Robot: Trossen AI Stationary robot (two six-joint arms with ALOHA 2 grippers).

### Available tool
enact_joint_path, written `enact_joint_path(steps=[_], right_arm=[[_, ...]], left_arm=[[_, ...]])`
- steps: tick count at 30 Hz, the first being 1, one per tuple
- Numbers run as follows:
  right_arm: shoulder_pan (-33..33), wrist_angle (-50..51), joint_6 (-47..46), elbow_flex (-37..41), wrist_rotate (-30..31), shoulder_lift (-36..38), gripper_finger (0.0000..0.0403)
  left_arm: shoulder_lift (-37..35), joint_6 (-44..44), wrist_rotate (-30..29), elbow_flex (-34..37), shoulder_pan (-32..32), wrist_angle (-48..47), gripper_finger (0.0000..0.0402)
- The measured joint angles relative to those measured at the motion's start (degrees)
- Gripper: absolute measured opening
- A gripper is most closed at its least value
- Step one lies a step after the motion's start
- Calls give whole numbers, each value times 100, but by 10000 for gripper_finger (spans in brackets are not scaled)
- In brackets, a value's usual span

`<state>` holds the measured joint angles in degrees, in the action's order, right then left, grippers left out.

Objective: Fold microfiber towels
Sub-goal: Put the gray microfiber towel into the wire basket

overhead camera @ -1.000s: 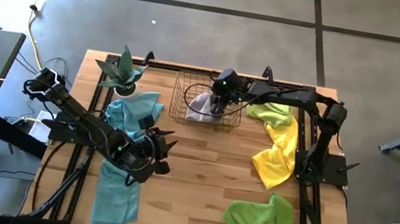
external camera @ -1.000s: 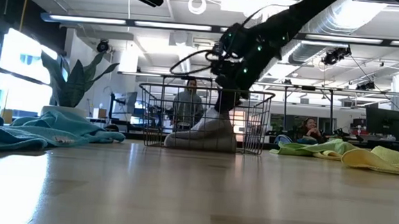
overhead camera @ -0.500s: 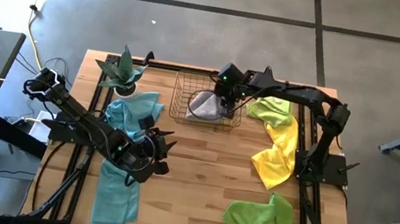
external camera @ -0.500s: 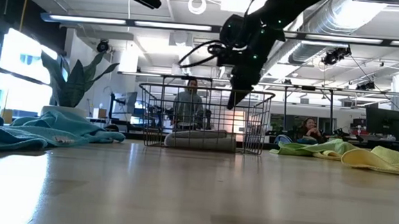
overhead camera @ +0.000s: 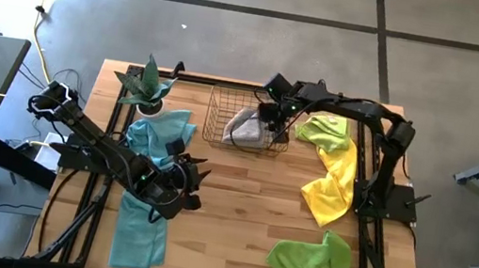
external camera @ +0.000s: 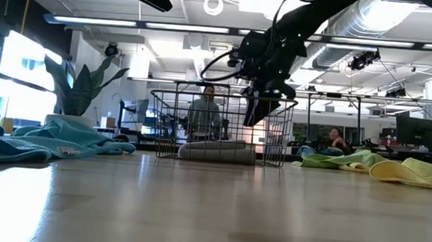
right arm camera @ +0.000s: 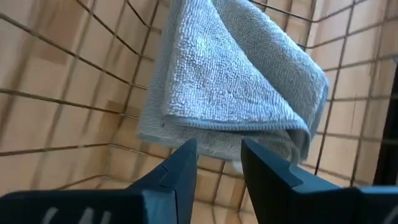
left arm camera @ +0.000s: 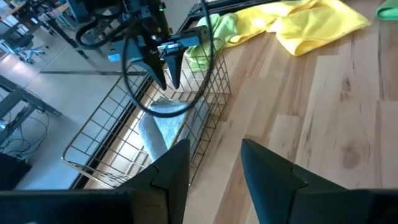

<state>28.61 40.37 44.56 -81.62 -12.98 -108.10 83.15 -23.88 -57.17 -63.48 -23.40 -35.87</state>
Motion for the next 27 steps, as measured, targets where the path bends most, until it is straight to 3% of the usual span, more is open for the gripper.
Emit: enact_joint_path(steps=[12, 17, 20, 27], right_arm=[[-282, -208, 1915, 4, 966, -286, 116], [-367, -207, 2534, 4, 1021, -286, 116], [-407, -237, 2304, 2, 1044, -286, 116], [-467, 446, 503, -628, 1194, -286, 116]], left_arm=[[0, 0, 0, 0, 0, -254, 133], [0, -13, 0, 0, 0, -357, 133], [0, -15, -43, 0, 0, -360, 133], [-39, -7, -94, 0, 0, -389, 133]])
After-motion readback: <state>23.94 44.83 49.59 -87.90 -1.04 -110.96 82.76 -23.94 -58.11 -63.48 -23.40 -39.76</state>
